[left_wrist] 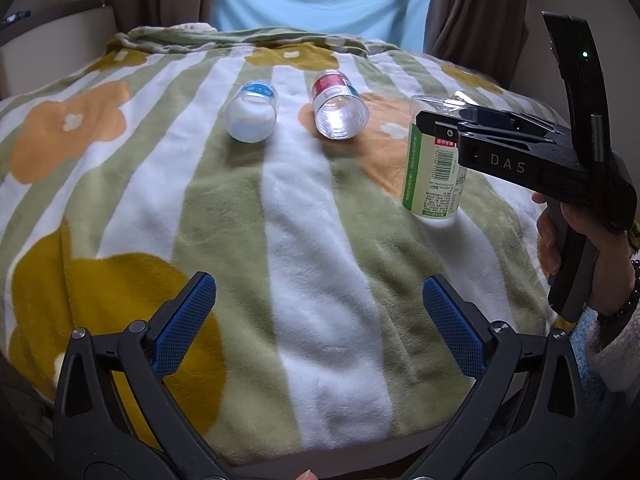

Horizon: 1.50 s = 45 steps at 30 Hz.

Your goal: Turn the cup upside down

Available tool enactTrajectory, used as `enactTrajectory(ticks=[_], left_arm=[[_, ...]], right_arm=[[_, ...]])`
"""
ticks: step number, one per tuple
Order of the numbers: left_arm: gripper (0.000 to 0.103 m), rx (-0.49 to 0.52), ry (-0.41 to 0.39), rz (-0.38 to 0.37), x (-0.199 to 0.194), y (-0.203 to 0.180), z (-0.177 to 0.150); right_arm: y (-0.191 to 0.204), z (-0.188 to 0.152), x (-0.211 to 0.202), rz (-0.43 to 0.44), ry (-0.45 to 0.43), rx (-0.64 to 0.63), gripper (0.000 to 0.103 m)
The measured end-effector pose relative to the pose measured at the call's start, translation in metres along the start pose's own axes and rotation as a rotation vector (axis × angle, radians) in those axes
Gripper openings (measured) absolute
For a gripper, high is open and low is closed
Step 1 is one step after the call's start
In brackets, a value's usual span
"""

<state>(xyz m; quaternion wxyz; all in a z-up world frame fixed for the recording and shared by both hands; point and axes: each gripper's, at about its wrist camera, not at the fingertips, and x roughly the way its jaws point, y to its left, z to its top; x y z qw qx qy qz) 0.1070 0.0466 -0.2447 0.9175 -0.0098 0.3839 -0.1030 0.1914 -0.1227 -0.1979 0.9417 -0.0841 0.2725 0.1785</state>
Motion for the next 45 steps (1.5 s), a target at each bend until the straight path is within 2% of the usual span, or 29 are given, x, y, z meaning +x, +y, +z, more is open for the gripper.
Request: enactTrajectory(ticks=[4, 11, 20, 21, 23, 26, 29, 37, 41, 45], left_arm=[[0.103, -0.002, 0.010, -0.005, 0.004, 0.000, 0.000], [0.103, 0.013, 0.007, -0.003, 0.003, -0.003, -0.001], [0.103, -0.012, 0.014, -0.010, 0.003, 0.001, -0.001], [0.103, -0.013, 0.013, -0.010, 0.003, 0.001, -0.001], [0.103, -0.013, 0.014, -0.010, 0.004, 0.001, -0.001], [0.103, -0.010, 0.015, -0.007, 0.005, 0.001, -0.001], [0.103, -0.010, 0.016, -0.008, 0.005, 0.001, -0.001], [0.103, 0.028, 0.019, 0.013, 0.006, -0.008, 0.002], [0.103, 0.040, -0.019, 0.012, -0.014, -0.017, 0.024], [0.103, 0.043, -0.100, 0.014, -0.053, -0.028, 0.057]], right_arm=[[-0.003, -0.003, -0.011, 0.021, 0.010, 0.000, 0.060], [0.008, -0.013, -0.026, 0.034, 0.000, -0.090, 0.060], [-0.003, -0.009, -0.020, 0.053, 0.023, -0.001, 0.062], [-0.003, -0.008, -0.019, 0.062, 0.026, 0.003, 0.065], [-0.004, -0.007, -0.016, 0.075, 0.039, 0.016, 0.094], [-0.005, -0.008, -0.016, 0.071, 0.018, 0.025, 0.102], [-0.006, -0.009, -0.017, 0.061, -0.015, 0.029, 0.102], [-0.009, -0.009, -0.026, 0.042, -0.024, 0.048, 0.102], [-0.012, -0.001, -0.049, 0.036, -0.032, 0.038, 0.102], [-0.019, 0.014, -0.090, -0.009, -0.056, 0.045, 0.102]])
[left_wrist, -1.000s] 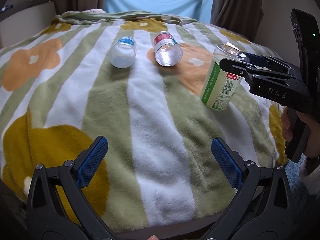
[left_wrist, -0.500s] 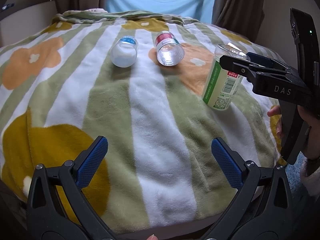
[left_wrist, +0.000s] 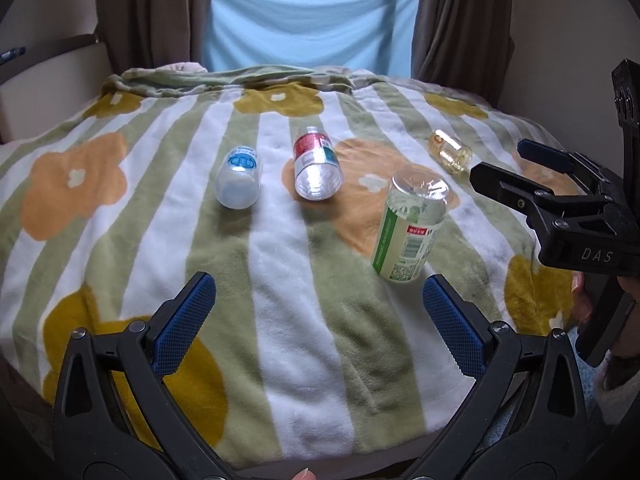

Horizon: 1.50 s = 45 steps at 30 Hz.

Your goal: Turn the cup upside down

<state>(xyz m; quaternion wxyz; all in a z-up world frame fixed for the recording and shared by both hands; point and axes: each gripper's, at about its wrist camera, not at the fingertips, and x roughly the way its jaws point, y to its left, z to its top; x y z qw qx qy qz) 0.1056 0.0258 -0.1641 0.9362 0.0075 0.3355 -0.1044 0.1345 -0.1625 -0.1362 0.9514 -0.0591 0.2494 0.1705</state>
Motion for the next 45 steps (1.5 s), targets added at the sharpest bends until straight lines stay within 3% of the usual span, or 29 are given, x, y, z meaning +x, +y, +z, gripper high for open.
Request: enactTrajectory(ticks=[8, 15, 26, 45], left_arm=[[0.103, -0.029, -0.211, 0.045, -0.088, -0.014, 0.067], [0.103, -0.020, -0.288, 0.088, -0.129, -0.031, 0.075], [0.103, -0.037, -0.374, 0.112, -0.156, -0.035, 0.060], [0.103, -0.034, -0.415, 0.114, -0.164, -0.039, 0.060]], right_arm=[[-0.011, 0.043, -0.107, -0.151, -0.136, 0.030, 0.102], [-0.012, 0.052, -0.163, -0.292, -0.208, 0.078, 0.102], [-0.013, 0.043, -0.179, -0.324, -0.243, 0.134, 0.102], [-0.005, 0.044, -0.184, -0.337, -0.253, 0.127, 0.102]])
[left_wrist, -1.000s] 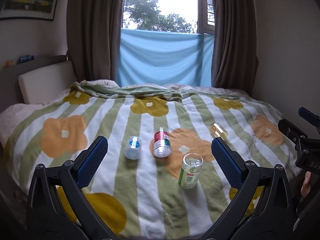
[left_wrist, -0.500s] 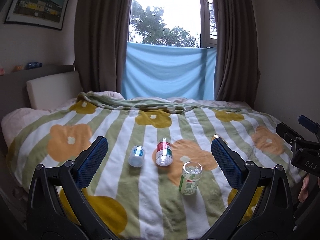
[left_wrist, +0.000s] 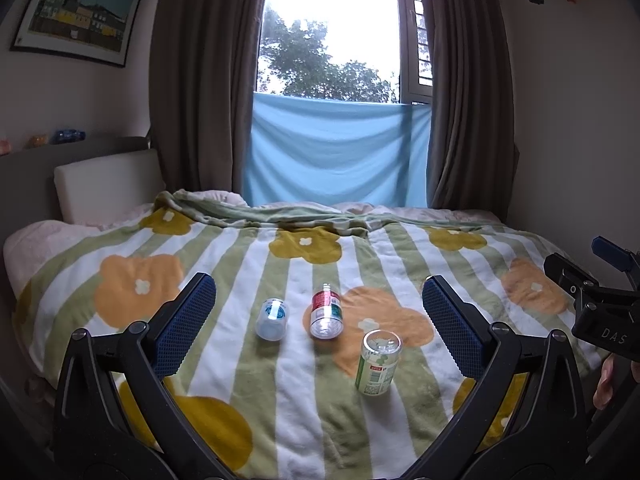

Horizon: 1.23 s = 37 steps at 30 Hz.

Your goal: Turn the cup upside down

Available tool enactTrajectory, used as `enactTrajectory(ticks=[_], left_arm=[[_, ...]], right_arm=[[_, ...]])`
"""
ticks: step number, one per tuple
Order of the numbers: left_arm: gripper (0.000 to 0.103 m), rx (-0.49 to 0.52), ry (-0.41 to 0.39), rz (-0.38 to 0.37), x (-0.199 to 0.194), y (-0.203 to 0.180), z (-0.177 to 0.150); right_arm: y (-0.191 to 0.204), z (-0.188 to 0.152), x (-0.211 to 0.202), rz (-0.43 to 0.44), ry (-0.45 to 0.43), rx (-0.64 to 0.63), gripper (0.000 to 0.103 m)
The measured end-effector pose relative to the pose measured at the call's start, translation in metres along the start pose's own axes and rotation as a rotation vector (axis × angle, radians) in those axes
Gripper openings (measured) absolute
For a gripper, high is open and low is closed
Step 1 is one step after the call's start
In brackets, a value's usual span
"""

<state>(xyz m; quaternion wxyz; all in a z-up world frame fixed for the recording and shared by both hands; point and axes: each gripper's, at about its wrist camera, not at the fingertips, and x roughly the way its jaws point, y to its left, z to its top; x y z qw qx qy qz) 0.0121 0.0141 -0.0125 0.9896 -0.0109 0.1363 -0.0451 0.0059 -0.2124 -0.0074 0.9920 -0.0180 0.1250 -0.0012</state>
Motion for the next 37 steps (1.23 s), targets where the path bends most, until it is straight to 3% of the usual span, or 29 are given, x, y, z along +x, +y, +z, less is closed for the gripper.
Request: enactTrajectory(ticks=[37], left_arm=[[0.103, 0.007, -0.050, -0.005, -0.010, -0.012, 0.002]], right_arm=[[-0.004, -0.003, -0.001, 0.002, 0.003, 0.012, 0.102]])
